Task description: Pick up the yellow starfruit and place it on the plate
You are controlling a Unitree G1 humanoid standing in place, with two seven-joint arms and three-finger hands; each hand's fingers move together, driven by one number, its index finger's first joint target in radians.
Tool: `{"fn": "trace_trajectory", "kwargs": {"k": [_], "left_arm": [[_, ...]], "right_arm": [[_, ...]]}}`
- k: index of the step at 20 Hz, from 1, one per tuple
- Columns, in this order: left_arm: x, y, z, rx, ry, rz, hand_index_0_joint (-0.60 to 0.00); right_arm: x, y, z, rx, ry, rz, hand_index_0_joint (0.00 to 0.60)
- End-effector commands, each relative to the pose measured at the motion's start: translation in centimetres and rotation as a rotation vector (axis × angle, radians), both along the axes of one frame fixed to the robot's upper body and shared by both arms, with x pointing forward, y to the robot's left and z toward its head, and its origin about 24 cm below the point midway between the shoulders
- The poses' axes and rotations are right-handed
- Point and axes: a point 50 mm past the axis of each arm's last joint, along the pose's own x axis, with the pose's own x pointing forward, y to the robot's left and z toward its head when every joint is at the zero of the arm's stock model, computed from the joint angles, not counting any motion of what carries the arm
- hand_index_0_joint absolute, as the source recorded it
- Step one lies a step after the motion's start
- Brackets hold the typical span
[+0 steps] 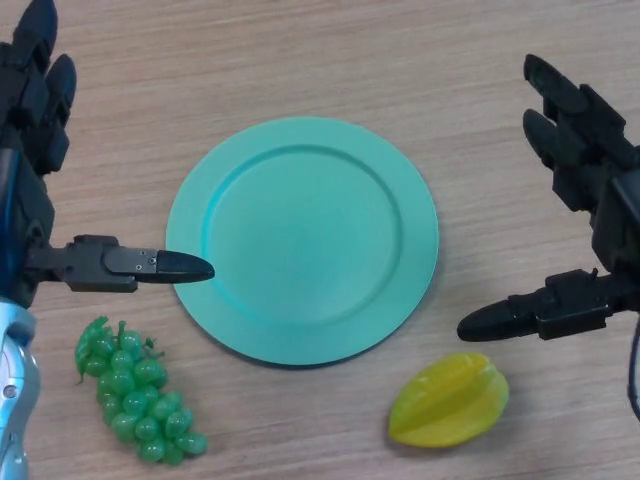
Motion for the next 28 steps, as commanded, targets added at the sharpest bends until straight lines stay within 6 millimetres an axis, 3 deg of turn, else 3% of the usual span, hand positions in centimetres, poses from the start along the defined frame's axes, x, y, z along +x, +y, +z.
{"fn": "trace_trajectory", "kwargs": {"k": [1,5,12,20,22,23,26,27,28], "left_arm": [[-1.3,0.5,3.6,0.078,-0.248,0.024,0.000],[-1.4,0.7,3.4,0.096,-0.250,0.028,0.000],[-1.6,0.7,4.1,0.096,-0.271,0.044,0.000],[-1.7,-0.7,4.0,0.182,-0.270,0.051,0.000],[-1.7,-0.6,3.9,0.185,-0.281,0.075,0.000],[-1.8,-0.5,3.8,0.183,-0.281,0.080,0.000],[-1.7,-0.3,3.6,0.190,-0.258,0.099,0.000],[-1.7,-0.3,3.5,0.194,-0.253,0.104,-0.049],[-1.7,-0.2,3.5,0.196,-0.251,0.107,-0.200]], "right_arm": [[-1.5,0.3,2.9,-0.040,-0.203,0.039,0.000],[-3.0,0.4,1.6,-0.132,-0.186,0.116,0.000],[-3.9,0.4,-3.2,-0.538,-0.274,0.248,0.000],[-3.6,1.1,-6.6,-0.697,-0.306,0.247,0.000],[-3.4,1.4,-7.1,-0.627,-0.301,0.219,0.000],[-3.3,1.4,-7.2,-0.616,-0.297,0.216,0.050],[-2.9,1.3,-8.0,-0.610,-0.265,0.199,0.450],[-2.8,1.2,-8.2,-0.611,-0.258,0.191,0.509],[-2.7,1.1,-8.2,-0.623,-0.260,0.179,0.534]]}}
